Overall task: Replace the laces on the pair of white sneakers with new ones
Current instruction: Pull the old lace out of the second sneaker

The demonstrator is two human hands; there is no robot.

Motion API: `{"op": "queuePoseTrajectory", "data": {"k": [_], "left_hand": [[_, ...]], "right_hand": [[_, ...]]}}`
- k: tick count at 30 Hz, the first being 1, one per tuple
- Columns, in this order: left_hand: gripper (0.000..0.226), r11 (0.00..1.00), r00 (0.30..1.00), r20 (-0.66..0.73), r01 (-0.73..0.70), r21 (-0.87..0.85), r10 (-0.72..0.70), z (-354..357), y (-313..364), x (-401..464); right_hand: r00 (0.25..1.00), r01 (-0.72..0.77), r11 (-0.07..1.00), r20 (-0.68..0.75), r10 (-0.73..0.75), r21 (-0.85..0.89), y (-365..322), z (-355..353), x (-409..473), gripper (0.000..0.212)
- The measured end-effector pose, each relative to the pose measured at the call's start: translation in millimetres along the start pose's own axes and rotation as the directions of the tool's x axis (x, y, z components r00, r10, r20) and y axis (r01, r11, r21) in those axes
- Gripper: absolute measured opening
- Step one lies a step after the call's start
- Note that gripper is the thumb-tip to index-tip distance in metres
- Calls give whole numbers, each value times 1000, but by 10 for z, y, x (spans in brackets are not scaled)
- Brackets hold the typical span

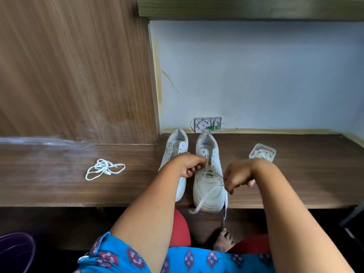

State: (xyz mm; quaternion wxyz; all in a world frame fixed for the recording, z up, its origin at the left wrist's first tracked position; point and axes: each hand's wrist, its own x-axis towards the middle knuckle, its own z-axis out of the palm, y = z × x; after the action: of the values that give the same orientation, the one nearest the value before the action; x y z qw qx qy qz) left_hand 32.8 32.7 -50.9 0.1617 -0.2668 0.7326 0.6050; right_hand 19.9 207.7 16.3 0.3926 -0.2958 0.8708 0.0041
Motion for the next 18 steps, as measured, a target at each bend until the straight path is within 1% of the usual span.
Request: {"op": "queuePoseTrajectory", "data": {"k": [1, 2, 3, 4, 5, 6, 7, 8, 10, 11, 12, 13, 14, 15, 16, 18], "left_hand": [[19, 1000, 1000, -5, 1, 8, -1, -1, -3, 9], [20, 1000, 1000, -5, 2, 13, -2, 6, -3, 7], [22, 1000, 1000, -1, 1, 15, -1, 8, -2, 2], [24, 1000, 1000, 6, -2, 18, 2, 13, 1, -7], [25, 1000, 1000, 13, -7, 26, 7, 13, 1, -11], [24, 999, 1000, 19, -14, 38, 14, 7, 0, -17], [22, 998, 999, 30, -25, 56, 23, -5, -3, -25], [19, 997, 998, 51, -35, 70, 31, -19, 3, -42], [18, 997, 991, 127, -42, 63, 33, -45, 17, -71], [18, 998, 989, 148, -40, 57, 31, -55, 29, -85], [18, 997, 991, 133, -42, 65, 33, -58, 45, -94], [18, 994, 996, 84, -50, 98, 42, -61, 53, -86], [20, 988, 998, 17, -57, 143, 55, -57, 55, -74], [24, 981, 997, -43, -61, 186, 71, -53, 50, -57], [27, 974, 994, -73, -65, 215, 83, -43, 41, -42], [24, 971, 993, -63, -85, 225, 102, -19, 21, -23]], "right_hand": [[998, 63, 992, -2, -63, 106, 48, -19, -41, 19], [983, 179, 955, -77, -166, 235, 88, -26, -45, 20], [937, 335, 861, -230, -263, 383, 98, -27, -19, 19], [860, 487, 698, -428, -278, 525, 84, -14, 23, 18], [787, 595, 483, -587, -188, 643, 79, 1, 106, 19], [746, 655, 258, -663, -69, 710, 48, 6, 185, 22], [732, 676, 96, -681, 21, 730, 10, 12, 267, 31], [736, 672, 22, -671, 85, 740, -25, 15, 343, 43], [750, 650, -44, -632, 193, 758, -28, 34, 486, 62], [753, 638, -64, -604, 263, 767, 8, 38, 564, 67], [746, 623, -50, -574, 338, 781, 56, 44, 632, 70], [720, 609, 13, -560, 409, 793, 103, 48, 679, 75], [685, 588, 120, -571, 453, 800, 131, 56, 690, 80], [660, 573, 205, -595, 458, 793, 153, 67, 707, 83], [649, 577, 257, -626, 433, 775, 156, 81, 703, 83], [670, 596, 282, -659, 342, 752, 112, 115, 671, 81]]}}
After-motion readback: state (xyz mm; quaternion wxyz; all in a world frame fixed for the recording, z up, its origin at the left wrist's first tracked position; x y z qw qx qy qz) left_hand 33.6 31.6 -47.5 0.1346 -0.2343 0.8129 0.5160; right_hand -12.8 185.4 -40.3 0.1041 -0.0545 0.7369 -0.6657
